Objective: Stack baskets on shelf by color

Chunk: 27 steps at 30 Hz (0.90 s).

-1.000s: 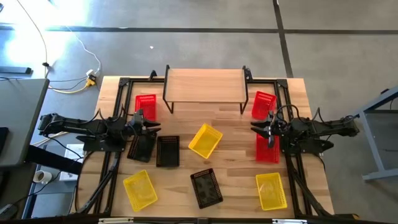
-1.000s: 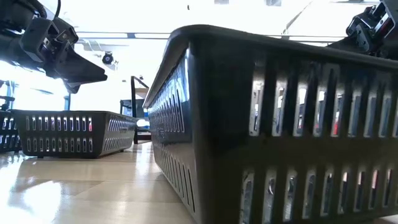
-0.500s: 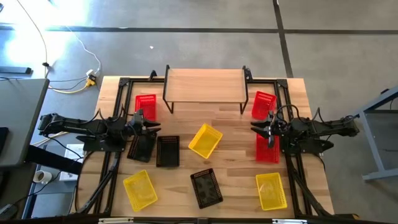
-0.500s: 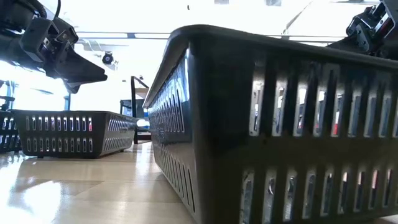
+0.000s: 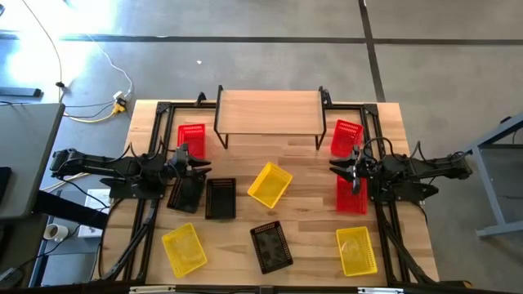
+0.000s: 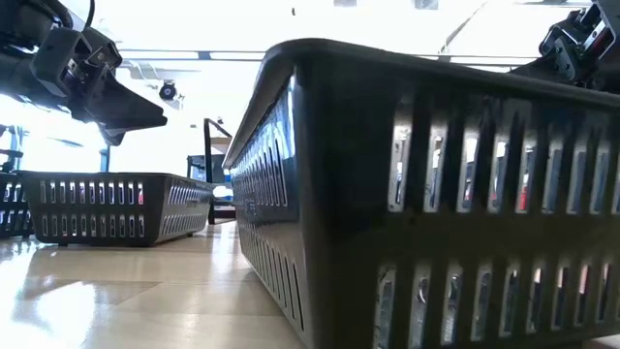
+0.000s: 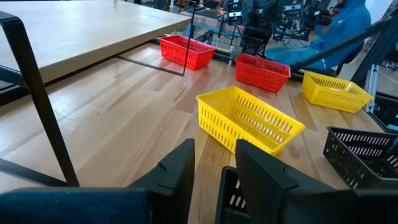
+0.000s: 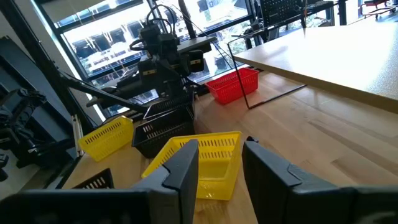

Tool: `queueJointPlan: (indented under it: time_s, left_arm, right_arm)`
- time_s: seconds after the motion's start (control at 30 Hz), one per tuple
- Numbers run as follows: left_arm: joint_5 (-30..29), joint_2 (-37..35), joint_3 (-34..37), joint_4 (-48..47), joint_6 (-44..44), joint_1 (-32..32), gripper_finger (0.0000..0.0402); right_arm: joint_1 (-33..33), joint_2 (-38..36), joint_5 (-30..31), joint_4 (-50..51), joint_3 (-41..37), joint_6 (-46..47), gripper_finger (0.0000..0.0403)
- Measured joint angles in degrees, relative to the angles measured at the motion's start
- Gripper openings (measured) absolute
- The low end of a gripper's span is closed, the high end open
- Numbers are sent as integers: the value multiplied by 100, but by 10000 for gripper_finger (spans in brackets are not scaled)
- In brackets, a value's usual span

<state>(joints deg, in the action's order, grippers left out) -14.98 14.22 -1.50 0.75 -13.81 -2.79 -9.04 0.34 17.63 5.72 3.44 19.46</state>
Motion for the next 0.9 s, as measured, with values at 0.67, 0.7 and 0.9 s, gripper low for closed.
queueJointPlan:
  time_s: [0.67, 0.7, 0.9]
  left_arm:
    - [-2, 0, 0, 0, -4, -2, 106]
    - [-2, 0, 0, -2, -2, -1, 106]
    - [-1, 1, 0, -2, 0, -2, 106]
  right_arm:
    - [0, 2, 168, -81, 0, 5, 112]
    - [0, 0, 168, -136, 0, 15, 112]
    - [-2, 4, 889, -469, 93, 162, 112]
